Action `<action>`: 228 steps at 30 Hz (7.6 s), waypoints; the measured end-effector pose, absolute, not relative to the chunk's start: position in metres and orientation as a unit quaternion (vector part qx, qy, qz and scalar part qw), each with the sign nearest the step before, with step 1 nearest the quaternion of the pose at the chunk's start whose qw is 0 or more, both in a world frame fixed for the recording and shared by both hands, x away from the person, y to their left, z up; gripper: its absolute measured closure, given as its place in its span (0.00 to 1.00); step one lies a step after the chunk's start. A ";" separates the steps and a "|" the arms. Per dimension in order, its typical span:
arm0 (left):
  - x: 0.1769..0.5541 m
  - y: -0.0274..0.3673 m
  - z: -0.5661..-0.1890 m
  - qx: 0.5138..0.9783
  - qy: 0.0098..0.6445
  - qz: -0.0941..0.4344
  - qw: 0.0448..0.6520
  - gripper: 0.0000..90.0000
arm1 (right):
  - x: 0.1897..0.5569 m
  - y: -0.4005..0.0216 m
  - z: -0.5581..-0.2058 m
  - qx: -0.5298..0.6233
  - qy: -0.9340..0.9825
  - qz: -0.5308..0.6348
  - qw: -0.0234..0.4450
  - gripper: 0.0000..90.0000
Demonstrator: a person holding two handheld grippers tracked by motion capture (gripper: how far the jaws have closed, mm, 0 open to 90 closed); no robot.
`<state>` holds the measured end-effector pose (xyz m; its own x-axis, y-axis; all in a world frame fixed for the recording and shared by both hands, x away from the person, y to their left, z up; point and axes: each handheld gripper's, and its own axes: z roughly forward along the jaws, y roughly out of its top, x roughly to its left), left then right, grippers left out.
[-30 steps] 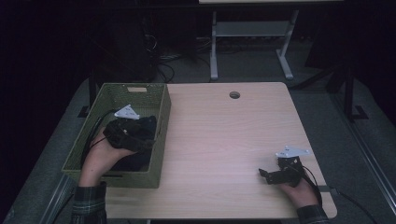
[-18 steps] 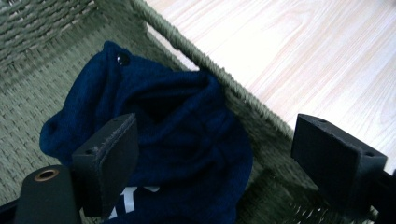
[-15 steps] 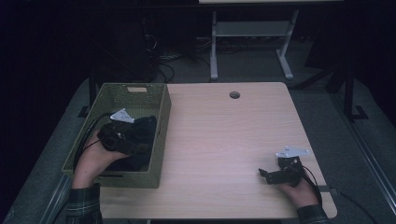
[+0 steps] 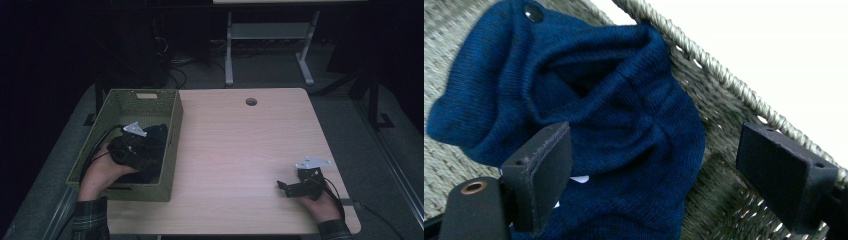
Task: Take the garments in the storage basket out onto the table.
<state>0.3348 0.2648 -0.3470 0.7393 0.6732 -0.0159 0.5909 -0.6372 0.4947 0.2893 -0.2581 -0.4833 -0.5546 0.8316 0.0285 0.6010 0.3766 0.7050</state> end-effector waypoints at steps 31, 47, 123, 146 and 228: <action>0.349 0.258 -0.383 0.920 0.349 0.063 0.167 0.16 | 0.289 -0.258 -0.483 0.441 0.812 0.343 0.168 0.03; 0.358 0.256 -0.396 0.928 0.336 0.048 0.151 0.21 | 0.289 -0.258 -0.483 0.440 0.813 0.343 0.169 0.03; 0.356 0.294 -0.270 0.870 0.395 0.103 0.275 0.90 | 0.289 -0.258 -0.483 0.442 0.812 0.343 0.167 0.03; 0.351 0.290 -0.212 0.863 0.368 0.126 0.322 0.90 | 0.289 -0.258 -0.483 0.442 0.812 0.342 0.167 0.03; 0.368 0.072 -0.205 0.902 0.199 0.037 0.382 0.90 | 0.289 -0.258 -0.483 0.440 0.813 0.343 0.167 0.03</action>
